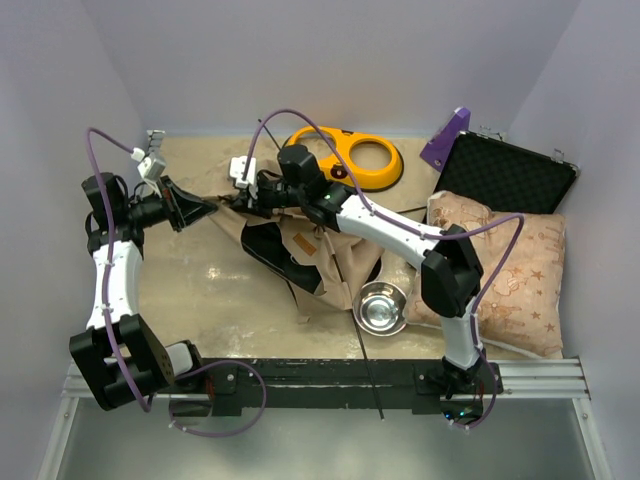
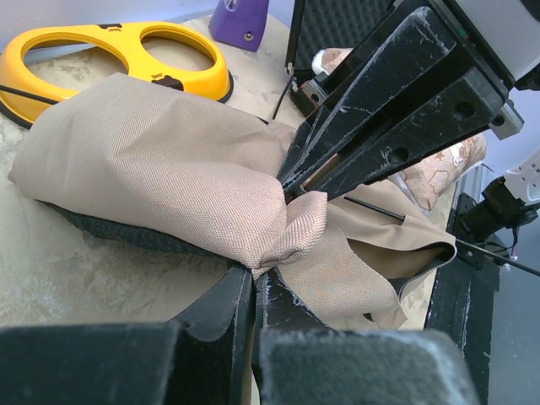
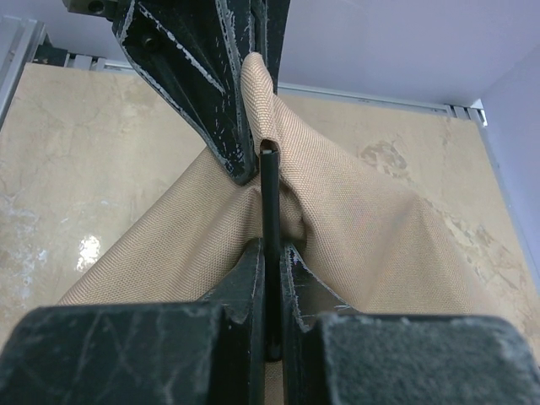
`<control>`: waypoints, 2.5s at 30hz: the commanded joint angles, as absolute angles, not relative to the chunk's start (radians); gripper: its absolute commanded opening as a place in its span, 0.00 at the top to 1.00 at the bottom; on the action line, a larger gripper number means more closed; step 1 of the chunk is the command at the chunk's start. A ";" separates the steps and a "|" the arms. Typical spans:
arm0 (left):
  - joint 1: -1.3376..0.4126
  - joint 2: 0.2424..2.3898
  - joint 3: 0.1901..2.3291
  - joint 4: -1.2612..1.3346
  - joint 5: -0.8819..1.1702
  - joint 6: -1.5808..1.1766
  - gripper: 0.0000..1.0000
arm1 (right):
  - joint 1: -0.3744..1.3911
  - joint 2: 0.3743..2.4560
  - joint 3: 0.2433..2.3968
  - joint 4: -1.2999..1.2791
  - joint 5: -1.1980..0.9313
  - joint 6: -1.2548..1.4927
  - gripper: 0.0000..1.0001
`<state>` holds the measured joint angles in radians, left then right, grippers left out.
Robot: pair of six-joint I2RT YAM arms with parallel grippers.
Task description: Set up the pet tent
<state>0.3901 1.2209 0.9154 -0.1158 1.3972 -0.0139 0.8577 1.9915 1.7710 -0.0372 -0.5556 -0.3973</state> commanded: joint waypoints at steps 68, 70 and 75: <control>0.369 1.253 1.164 -0.856 1.201 0.764 0.49 | 0.877 1.971 1.798 -0.069 -0.515 -0.411 1.00; 0.426 1.240 1.169 -0.886 1.282 0.807 0.44 | 0.877 1.970 1.793 -0.069 -0.514 -0.414 1.00; 0.454 1.235 1.219 -1.080 1.367 1.037 0.41 | 0.877 1.973 1.795 -0.075 -0.515 -0.419 1.00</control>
